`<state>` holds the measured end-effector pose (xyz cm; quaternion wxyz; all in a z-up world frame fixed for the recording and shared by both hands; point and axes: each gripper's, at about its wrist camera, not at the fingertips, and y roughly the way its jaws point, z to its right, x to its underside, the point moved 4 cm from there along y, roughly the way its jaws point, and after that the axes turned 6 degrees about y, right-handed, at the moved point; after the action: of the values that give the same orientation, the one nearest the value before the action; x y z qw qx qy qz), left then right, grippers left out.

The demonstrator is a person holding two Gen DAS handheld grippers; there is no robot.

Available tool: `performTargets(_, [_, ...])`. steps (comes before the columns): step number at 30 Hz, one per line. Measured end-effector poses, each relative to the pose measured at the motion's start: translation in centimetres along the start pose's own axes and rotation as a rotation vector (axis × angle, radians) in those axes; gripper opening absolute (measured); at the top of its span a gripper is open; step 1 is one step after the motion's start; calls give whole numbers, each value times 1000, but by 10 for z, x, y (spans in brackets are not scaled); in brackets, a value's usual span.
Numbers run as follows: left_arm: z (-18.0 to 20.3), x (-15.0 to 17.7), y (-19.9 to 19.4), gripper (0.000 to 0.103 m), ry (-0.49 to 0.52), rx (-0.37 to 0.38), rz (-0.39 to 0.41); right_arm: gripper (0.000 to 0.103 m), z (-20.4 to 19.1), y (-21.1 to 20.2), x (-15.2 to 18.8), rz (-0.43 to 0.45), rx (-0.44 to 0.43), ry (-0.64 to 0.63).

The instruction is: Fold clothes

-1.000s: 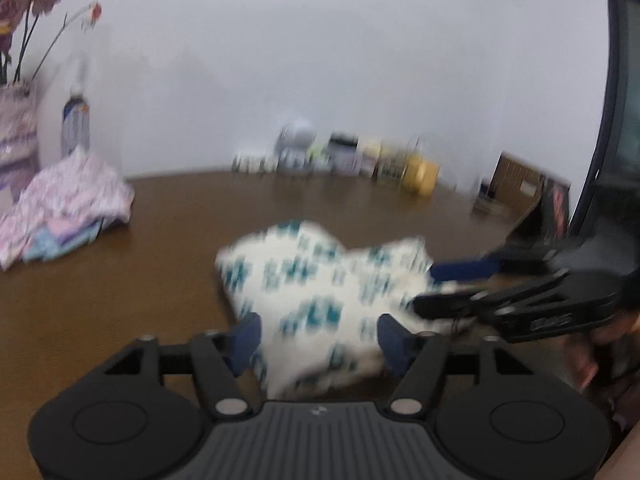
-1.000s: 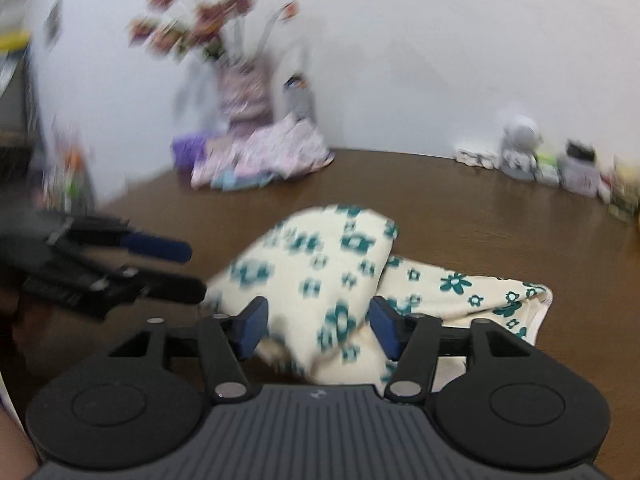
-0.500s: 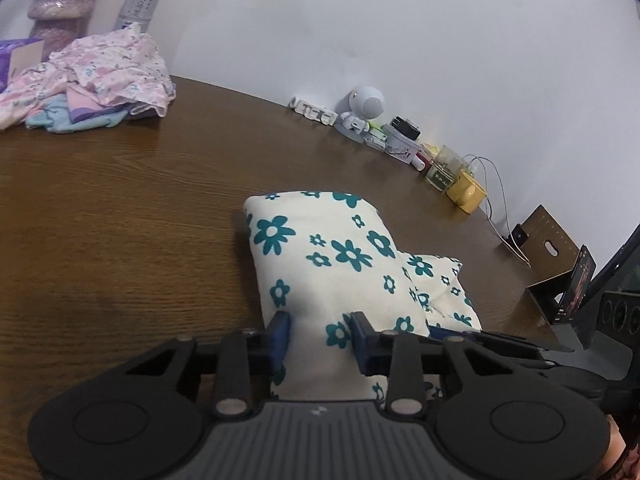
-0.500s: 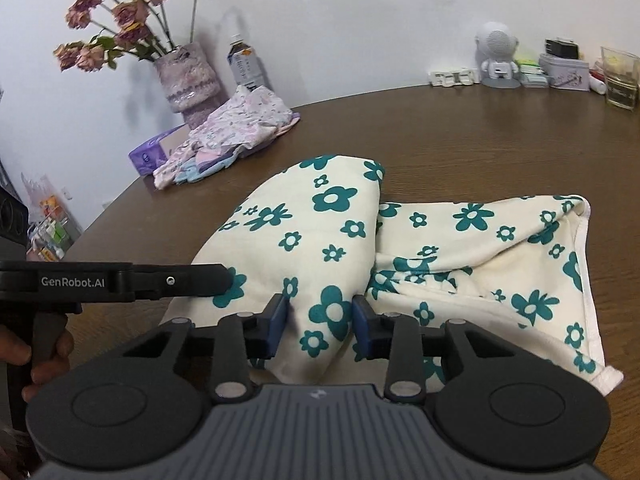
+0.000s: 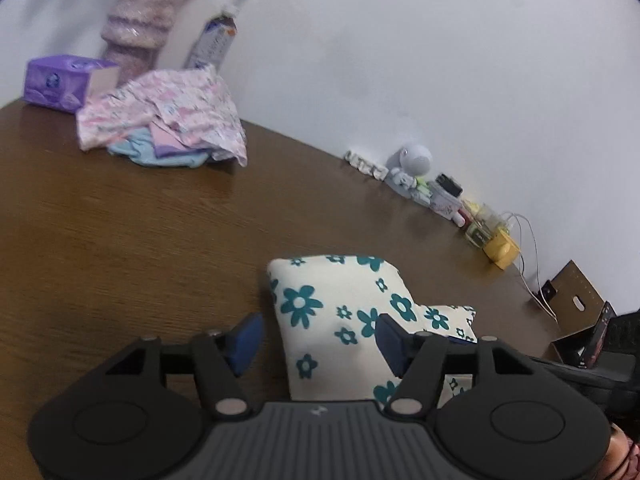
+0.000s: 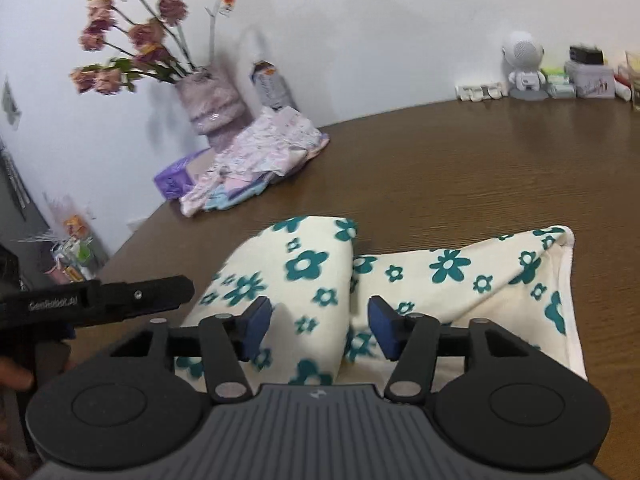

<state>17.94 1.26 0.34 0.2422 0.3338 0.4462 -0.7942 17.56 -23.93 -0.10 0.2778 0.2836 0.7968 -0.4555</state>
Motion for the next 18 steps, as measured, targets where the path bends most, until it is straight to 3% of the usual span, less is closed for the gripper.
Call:
performTargets(2, [1,7,12,34,22,12,-45,47,3,11,3,-19,17,8])
performTargets(6, [0,11,11,35,31,26,-40,45,3,14,9,-19,14,-2])
performTargets(10, [3,-3,12,59,61,12,-15,47,5,10,-4,17,7,17])
performTargets(12, [4,-3,19,57,63,-6,-42,47,4,14,-9,12,15,12])
performTargets(14, [3,3,23,38,62,9,-60,46,1,20,-4,-15,18,1])
performTargets(16, [0,5,23,39,56,29,-58,43,2,22,3,-28,13,-1])
performTargets(18, [-4,-1,20,49,26,48,-43,44,5,19,2,-18,-2,22])
